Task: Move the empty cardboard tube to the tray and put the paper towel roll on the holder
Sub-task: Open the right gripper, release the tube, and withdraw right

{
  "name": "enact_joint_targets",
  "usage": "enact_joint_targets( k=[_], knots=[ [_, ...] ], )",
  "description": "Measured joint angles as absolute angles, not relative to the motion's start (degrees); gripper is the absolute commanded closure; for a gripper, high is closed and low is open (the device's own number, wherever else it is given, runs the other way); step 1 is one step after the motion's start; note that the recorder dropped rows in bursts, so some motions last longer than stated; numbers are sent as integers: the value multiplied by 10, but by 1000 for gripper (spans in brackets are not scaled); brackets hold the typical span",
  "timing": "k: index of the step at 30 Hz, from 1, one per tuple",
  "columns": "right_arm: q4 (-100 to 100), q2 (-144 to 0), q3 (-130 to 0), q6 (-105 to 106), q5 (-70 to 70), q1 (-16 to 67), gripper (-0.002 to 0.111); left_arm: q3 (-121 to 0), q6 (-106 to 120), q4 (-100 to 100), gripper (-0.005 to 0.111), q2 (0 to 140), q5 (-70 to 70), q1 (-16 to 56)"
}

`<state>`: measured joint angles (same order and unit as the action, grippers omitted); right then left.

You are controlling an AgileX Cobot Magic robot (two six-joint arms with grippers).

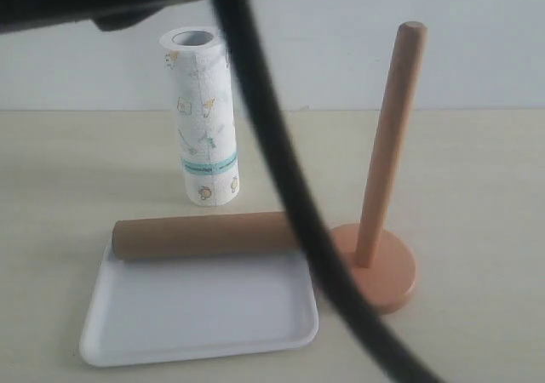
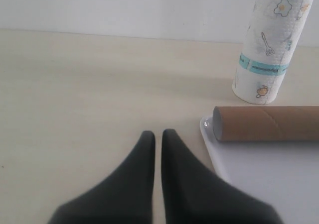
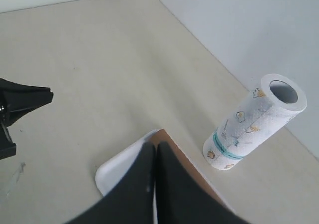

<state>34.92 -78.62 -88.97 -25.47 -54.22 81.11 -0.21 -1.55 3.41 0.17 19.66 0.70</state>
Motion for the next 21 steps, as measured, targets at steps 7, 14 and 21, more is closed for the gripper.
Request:
enact_joint_targets(
  k=[7, 14, 21],
  knots=[
    [354, -785, -890, -257, -560, 811, 108, -2, -15, 34, 103, 2, 197, 7],
    [353, -787, -841, -283, -595, 811, 108, -2, -15, 34, 103, 2, 197, 7],
    [345, -712, -651, -317, -270, 755, 108, -2, -15, 34, 103, 2, 197, 7]
  ],
)
